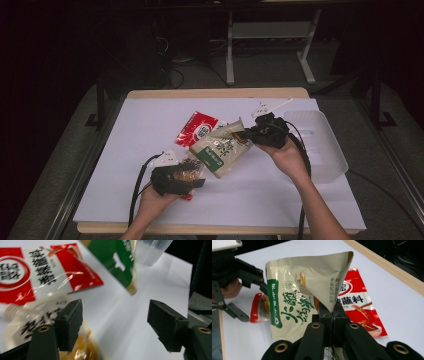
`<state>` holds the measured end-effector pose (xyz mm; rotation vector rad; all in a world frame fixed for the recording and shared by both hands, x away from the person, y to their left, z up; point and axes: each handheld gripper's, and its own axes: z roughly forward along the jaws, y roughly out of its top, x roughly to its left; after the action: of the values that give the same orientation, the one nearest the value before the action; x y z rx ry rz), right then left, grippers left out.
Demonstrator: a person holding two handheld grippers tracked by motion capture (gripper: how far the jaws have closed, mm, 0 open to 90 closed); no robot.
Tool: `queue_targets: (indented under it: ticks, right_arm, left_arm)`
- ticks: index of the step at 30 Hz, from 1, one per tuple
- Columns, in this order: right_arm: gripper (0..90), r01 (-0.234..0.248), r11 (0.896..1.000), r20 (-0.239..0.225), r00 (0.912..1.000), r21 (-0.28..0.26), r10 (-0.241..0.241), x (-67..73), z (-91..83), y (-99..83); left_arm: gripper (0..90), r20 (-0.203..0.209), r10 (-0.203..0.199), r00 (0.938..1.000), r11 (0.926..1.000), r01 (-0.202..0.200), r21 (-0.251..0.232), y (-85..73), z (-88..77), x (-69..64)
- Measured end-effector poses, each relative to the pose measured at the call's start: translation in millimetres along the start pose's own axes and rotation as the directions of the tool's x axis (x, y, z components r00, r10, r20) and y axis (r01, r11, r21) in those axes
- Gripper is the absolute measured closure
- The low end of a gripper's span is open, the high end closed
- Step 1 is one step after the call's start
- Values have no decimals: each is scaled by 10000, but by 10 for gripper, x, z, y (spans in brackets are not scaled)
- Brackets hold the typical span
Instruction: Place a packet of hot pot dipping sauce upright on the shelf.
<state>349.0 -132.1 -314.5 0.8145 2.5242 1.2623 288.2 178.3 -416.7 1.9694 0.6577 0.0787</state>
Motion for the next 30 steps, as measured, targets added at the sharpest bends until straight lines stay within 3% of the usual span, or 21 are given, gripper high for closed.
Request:
queue_targets:
  ticks: [4,8,13,14,18,20,30]
  right_arm:
    - [890,-96,9998,22,10000,-190,97,18,-17,31]
    - [890,-105,9991,24,9999,-419,106,25,-38,58]
    - [890,-121,9985,-21,9999,-530,120,26,-46,65]
    - [890,-134,9984,-26,9999,-543,133,27,-45,63]
    - [890,-220,9969,93,9997,-755,228,5,-58,26]
    - [890,-321,9960,7,9995,-833,323,-21,-76,-3]
    - [868,-669,9933,-217,9976,-938,651,-106,-106,-131]
  left_arm:
    - [337,194,-128,9997,9998,132,-171,42,64,-7]
    - [436,760,-659,9949,9952,711,-677,71,162,12]
    - [606,1032,-622,9927,9953,693,-674,107,222,10]
    - [606,1103,-712,9913,9941,796,-732,123,242,1]
    - [843,1152,-728,9907,9928,830,-864,147,249,16]
    - [872,1407,-802,9868,9909,942,-960,161,246,10]
    - [900,942,-291,9951,9955,373,-870,266,162,-64]
